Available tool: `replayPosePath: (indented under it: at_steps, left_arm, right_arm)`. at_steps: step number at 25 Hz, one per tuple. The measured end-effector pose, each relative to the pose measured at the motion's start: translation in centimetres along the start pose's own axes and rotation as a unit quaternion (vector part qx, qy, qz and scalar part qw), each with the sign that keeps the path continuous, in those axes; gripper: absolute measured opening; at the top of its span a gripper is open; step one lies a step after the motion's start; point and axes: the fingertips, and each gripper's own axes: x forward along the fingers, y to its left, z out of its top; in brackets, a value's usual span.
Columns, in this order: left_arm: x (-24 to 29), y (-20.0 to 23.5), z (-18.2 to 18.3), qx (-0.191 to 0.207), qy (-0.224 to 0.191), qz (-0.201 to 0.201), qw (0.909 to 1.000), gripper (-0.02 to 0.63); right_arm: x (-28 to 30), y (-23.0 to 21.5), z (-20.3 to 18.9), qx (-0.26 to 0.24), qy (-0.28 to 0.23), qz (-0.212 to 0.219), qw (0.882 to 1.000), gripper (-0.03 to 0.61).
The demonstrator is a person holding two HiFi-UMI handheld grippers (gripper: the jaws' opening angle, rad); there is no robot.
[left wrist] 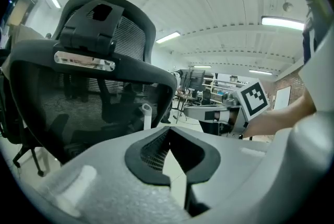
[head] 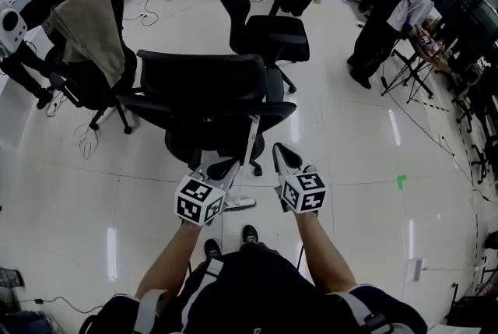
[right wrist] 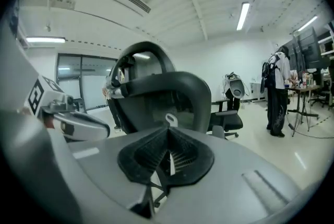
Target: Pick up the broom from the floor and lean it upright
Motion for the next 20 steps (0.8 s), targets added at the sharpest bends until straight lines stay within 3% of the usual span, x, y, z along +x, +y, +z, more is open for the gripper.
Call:
replayPosePath:
  at_steps: [8, 20]
  left_arm:
    - [0.0, -1.6, 3.5, 0.022, -0.013, -0.031, 0.9992, 0.0]
    - [-1.3, -1.3, 5.3, 0.021, -0.028, -0.034, 0.9988, 0.0]
  right_arm:
    - [-2.6, 4.2, 5.7, 0.002, -0.066, 0.063, 0.996, 0.003]
    - [-2.6, 6.4, 7.1, -0.004, -0.066, 0.084, 0.994, 0.003]
